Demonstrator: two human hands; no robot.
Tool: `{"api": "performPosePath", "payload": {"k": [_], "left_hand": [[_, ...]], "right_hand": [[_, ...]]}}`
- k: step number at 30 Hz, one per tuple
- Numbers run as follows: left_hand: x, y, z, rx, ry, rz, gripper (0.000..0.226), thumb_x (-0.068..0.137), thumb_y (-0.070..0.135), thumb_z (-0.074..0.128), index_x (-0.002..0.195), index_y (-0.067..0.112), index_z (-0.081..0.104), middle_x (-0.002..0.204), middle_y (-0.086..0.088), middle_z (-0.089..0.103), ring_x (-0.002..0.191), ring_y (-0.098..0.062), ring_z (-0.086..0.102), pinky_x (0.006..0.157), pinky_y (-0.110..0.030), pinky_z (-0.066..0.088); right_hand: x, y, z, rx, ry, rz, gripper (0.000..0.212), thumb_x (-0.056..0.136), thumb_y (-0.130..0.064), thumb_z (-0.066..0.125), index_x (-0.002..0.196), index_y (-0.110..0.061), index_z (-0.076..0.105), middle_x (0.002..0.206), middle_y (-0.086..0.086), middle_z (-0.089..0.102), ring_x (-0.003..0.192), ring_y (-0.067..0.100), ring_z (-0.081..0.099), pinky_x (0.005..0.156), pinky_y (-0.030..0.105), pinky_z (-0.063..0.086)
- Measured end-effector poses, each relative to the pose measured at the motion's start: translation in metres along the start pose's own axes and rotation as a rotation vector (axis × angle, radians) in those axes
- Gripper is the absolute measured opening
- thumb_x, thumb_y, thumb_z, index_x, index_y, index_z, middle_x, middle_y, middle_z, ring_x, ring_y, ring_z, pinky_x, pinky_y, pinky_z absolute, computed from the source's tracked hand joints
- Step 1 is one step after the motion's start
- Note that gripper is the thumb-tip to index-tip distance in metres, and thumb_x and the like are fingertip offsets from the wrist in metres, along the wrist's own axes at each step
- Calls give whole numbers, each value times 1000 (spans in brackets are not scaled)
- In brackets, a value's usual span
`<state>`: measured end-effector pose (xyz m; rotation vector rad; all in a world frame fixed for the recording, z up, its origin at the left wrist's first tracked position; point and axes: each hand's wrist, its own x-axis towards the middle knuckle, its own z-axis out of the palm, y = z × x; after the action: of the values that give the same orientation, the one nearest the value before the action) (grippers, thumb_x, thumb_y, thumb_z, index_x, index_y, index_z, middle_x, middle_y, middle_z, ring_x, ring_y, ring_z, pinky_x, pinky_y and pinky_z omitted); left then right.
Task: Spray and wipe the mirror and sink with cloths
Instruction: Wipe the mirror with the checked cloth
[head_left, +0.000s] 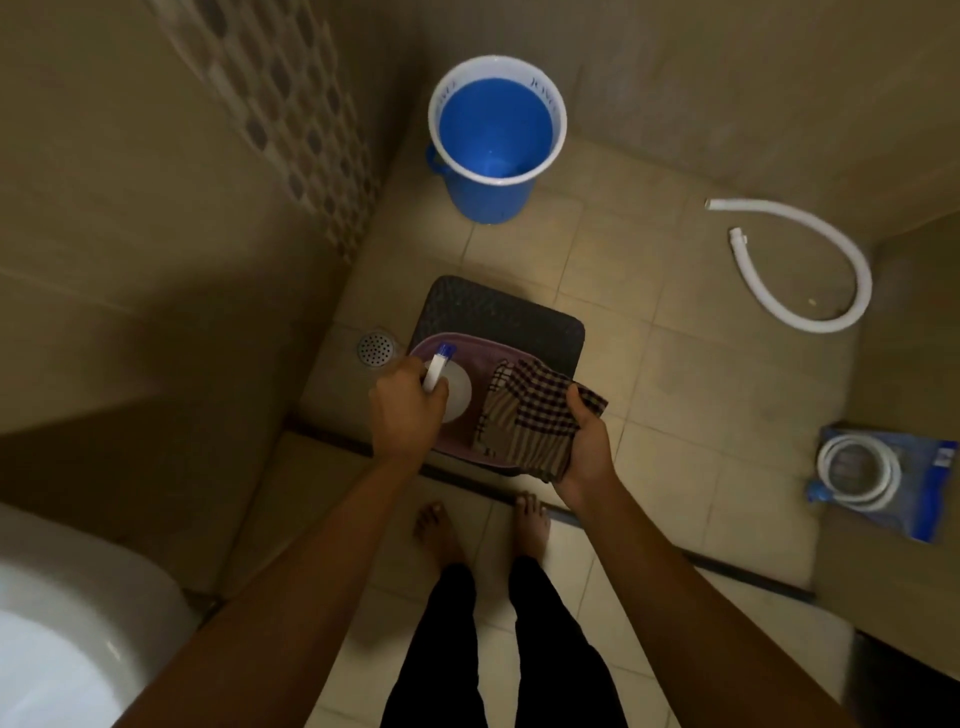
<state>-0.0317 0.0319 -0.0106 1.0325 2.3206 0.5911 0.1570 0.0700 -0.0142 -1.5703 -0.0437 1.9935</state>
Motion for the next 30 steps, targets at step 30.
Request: {"api": "performPosePath", "payload": {"k": [30], "left_hand": [[-42, 6, -23, 355, -4, 238, 67, 99, 46, 43, 155, 14, 21, 161, -11, 25, 148, -27, 24, 119, -44, 21]], "right_hand": [[-60, -51, 34, -82, -232, -49, 41, 99, -41, 50, 120, -10, 68, 120, 14, 71, 113, 34, 64, 92, 47, 53]]}}
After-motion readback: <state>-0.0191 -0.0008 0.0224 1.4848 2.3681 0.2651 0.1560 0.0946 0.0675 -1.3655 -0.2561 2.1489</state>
